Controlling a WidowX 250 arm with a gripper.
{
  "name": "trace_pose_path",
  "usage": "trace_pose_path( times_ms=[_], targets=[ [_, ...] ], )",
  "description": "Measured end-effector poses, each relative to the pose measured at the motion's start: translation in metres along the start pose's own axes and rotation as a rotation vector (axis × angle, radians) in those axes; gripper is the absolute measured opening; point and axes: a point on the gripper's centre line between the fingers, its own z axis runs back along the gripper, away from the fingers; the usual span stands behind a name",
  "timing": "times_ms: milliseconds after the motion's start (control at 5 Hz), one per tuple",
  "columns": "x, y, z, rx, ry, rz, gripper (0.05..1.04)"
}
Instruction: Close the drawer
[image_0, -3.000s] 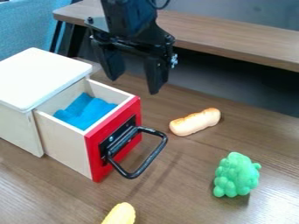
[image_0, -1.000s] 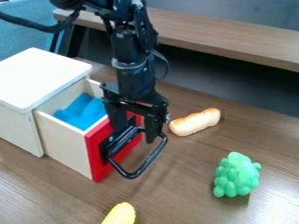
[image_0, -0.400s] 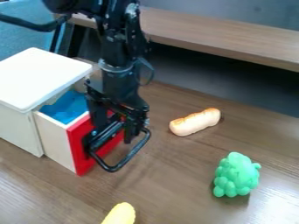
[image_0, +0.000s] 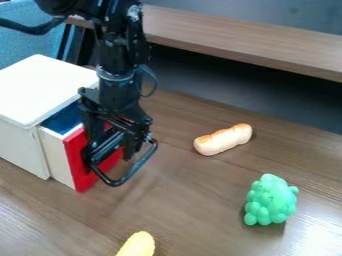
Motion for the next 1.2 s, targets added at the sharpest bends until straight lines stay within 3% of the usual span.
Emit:
trace_pose_path(
  times_ms=[400,800,1200],
  targets=[
    [-0.002,0.023,-0.003,0.053,0.004,0.034,0.999],
    [-0.007,0.05,-0.007,0.143,0.008,0.063,0.999],
    [-0.008,0.049,-0.008,0.161,0.011,0.06,0.999]
  ],
)
